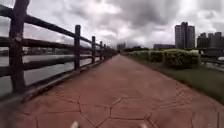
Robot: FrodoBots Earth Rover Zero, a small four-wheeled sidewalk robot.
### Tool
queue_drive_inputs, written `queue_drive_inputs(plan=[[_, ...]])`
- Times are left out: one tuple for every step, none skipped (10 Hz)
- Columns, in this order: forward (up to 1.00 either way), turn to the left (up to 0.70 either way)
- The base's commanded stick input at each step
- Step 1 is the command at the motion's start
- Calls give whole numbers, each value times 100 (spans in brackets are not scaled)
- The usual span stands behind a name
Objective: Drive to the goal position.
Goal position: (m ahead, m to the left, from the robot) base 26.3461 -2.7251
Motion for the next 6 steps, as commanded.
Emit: queue_drive_inputs(plan=[[70,0],[70,0],[70,0],[70,0],[70,0],[70,0]])
